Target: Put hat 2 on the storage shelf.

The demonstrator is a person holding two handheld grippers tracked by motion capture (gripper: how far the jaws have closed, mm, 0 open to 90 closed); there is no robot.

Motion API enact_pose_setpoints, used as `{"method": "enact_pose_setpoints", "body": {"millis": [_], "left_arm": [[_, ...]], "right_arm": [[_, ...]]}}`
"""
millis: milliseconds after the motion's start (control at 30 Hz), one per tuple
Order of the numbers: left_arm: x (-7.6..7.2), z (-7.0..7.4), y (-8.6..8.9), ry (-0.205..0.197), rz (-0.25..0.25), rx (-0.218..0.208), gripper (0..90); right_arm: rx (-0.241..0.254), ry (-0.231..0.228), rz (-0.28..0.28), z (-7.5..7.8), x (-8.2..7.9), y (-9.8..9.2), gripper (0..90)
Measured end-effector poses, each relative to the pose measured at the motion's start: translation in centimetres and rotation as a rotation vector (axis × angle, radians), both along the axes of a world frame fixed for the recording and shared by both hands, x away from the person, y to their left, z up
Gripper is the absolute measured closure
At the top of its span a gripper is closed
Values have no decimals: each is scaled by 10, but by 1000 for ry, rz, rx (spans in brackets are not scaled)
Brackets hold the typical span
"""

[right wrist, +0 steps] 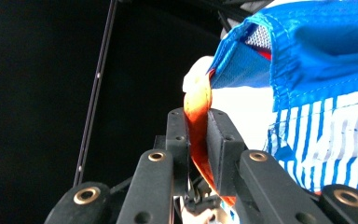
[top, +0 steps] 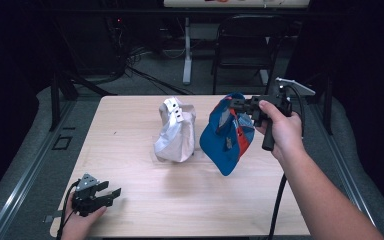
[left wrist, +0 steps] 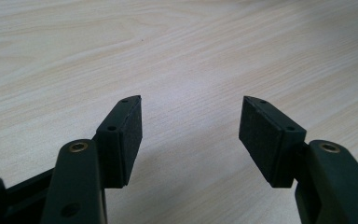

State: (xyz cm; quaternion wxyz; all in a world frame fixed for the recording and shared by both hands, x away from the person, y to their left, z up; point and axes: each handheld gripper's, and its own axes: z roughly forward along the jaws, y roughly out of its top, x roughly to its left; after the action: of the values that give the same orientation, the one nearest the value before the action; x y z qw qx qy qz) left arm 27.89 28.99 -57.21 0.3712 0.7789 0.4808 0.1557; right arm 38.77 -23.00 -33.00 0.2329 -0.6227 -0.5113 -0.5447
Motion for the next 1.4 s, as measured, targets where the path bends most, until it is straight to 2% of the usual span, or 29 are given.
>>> {"method": "enact_pose_setpoints", "body": {"millis": [100, 267, 500, 667, 900, 1033, 1133, 1200, 1400], "left_arm": [[0, 1, 1, 10, -8, 10, 399], [1, 1, 1, 10, -8, 10, 399], [1, 1, 0, 10, -11, 9, 399], [1, 1, 1, 11, -9, 6, 399], [1, 1, 0, 10, -12, 9, 399], [1, 0, 0, 7, -12, 5, 399], [1, 0, -1, 9, -11, 6, 399], [2, -1, -1, 0, -10, 6, 399], [2, 0, -2, 16, -14, 14, 399]], "right_arm": [[11, -10, -41, 7, 11, 2, 800], [27, -32, -72, 18, 21, 7, 799], [6, -38, -129, 15, 35, 13, 800], [-10, -23, -184, 12, 40, 5, 799], [-35, -17, -243, 10, 37, -16, 799], [-44, -15, -248, 7, 32, -25, 798], [-53, -8, -230, 3, 27, -27, 797], [-55, -3, -216, 1, 25, -26, 796], [-62, 24, -177, -4, 26, -13, 795]]}}
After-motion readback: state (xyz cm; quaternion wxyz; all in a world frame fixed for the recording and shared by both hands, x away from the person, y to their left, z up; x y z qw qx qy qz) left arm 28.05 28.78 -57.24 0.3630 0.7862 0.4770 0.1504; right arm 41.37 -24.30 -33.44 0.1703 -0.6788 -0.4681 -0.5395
